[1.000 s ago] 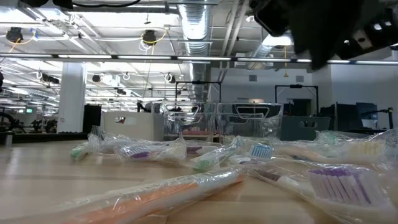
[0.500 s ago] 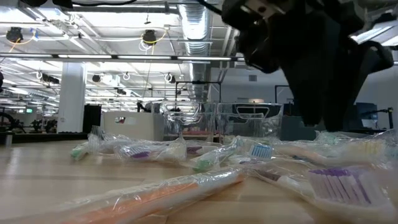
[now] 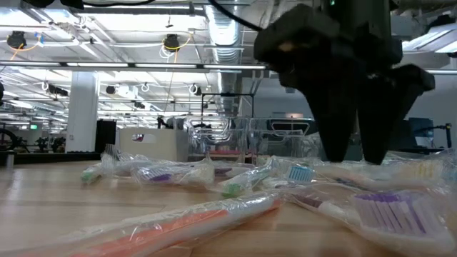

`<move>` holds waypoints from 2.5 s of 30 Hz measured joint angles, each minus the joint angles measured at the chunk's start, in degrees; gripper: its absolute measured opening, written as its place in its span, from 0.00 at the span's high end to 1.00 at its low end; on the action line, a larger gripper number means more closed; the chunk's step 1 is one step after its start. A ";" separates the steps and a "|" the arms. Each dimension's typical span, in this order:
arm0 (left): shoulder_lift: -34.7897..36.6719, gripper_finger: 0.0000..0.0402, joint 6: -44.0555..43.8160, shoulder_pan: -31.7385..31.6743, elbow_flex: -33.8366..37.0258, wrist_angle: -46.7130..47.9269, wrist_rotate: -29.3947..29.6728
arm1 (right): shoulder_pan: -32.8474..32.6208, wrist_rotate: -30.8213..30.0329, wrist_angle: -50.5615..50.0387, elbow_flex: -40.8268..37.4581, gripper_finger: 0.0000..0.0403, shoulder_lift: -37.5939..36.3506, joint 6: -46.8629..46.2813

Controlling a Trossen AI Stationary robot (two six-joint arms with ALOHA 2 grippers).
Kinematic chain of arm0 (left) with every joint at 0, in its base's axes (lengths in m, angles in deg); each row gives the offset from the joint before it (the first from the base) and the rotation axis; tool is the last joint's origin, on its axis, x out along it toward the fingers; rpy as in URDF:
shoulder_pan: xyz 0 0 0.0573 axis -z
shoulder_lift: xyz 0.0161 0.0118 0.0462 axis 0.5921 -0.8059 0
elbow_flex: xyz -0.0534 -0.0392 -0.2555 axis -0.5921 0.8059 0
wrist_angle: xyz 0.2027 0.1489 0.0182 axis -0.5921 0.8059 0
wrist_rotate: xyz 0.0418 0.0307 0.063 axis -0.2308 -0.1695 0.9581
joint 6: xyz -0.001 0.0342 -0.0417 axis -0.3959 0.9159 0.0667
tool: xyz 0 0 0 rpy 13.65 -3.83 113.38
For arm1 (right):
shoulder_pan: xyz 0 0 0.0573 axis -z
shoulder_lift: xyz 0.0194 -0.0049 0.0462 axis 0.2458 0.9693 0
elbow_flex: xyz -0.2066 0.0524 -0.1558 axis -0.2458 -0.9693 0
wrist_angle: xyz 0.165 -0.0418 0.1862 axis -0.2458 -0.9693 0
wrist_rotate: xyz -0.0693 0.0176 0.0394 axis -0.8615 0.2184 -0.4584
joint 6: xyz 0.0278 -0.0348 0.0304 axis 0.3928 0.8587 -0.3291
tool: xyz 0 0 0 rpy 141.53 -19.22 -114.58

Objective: Pick & Place Toothbrushes
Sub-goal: Put the orange toothbrush into the left transparent bin

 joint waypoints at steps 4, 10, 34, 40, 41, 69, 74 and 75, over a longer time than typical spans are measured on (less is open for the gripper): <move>0.00 0.60 0.00 0.00 0.00 -0.02 -0.01 | -0.13 0.14 0.53 0.05 0.45 1.52 -0.24; 0.00 0.60 0.00 0.00 0.00 -0.10 -0.02 | -0.09 -0.01 0.36 0.00 0.50 1.67 -0.17; 0.00 0.60 -0.02 0.00 0.00 -0.11 -0.07 | 0.75 -2.73 1.96 -3.89 0.70 1.41 -0.93; 0.00 0.60 -0.02 0.00 0.00 -0.30 -0.09 | 0.75 -2.39 2.43 -4.15 0.69 1.37 -0.97; 0.00 0.60 -0.02 0.00 0.00 -0.42 -0.10 | 0.75 -2.35 2.43 -4.15 0.70 1.38 -1.05; 1.96 0.60 -2.14 -0.02 0.00 -0.38 -6.97 | 7.01 -9.81 2.21 -4.28 0.96 -13.91 8.08; 6.25 0.60 -2.12 -0.02 0.00 -0.69 -10.43 | 14.03 -13.18 3.91 -4.28 0.92 -18.34 16.85; 7.06 0.60 -2.14 -0.01 0.00 -0.50 -11.15 | 15.92 -13.74 5.32 -4.28 0.92 -18.90 18.91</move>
